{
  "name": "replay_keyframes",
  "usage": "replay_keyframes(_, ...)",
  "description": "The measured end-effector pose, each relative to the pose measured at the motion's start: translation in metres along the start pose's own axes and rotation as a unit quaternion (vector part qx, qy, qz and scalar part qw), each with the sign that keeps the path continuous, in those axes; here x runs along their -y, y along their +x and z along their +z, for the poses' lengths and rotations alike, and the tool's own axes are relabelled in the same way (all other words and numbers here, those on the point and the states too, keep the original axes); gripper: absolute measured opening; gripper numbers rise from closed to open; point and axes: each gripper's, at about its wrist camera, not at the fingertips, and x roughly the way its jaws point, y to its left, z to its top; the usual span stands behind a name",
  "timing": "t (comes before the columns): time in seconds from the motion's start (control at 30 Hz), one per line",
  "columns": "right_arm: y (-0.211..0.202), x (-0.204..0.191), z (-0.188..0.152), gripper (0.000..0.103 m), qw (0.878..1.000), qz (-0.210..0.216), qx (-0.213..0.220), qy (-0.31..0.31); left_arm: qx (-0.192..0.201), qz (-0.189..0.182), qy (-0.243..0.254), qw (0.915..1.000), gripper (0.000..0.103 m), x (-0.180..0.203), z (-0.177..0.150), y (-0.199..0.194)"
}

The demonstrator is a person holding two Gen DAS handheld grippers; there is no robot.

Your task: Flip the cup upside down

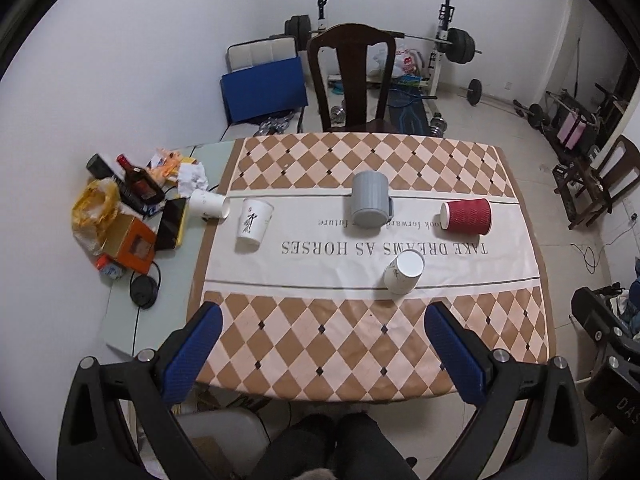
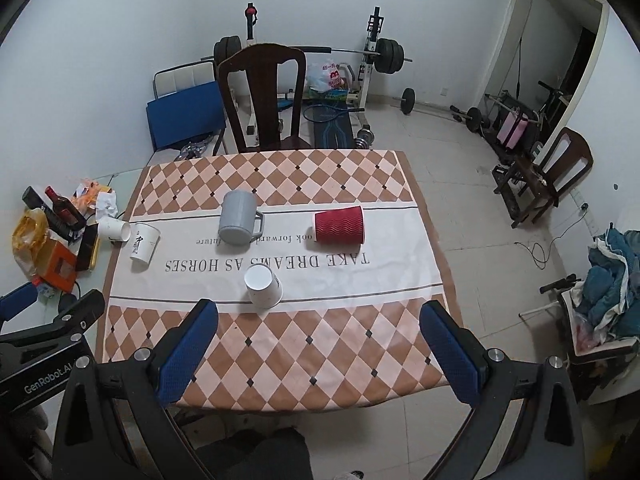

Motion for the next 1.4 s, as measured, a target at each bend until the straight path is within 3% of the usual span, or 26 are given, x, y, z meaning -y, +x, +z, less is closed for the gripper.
replay_keyframes(0.17, -0.009, 0.003, 0.002, 0.102, 1.000, 0.002, -0.009, 0.001, -0.024, 0.009, -0.009, 0.9996, 0.103, 0.000, -0.002, 0.000)
replay_keyframes(1.4, 0.029, 0.004, -0.001, 0.102, 0.998, -0.001, -0.054, -0.018, -0.049, -0.004, 0.003, 0.9988, 0.103, 0.002, -0.016, 0.007)
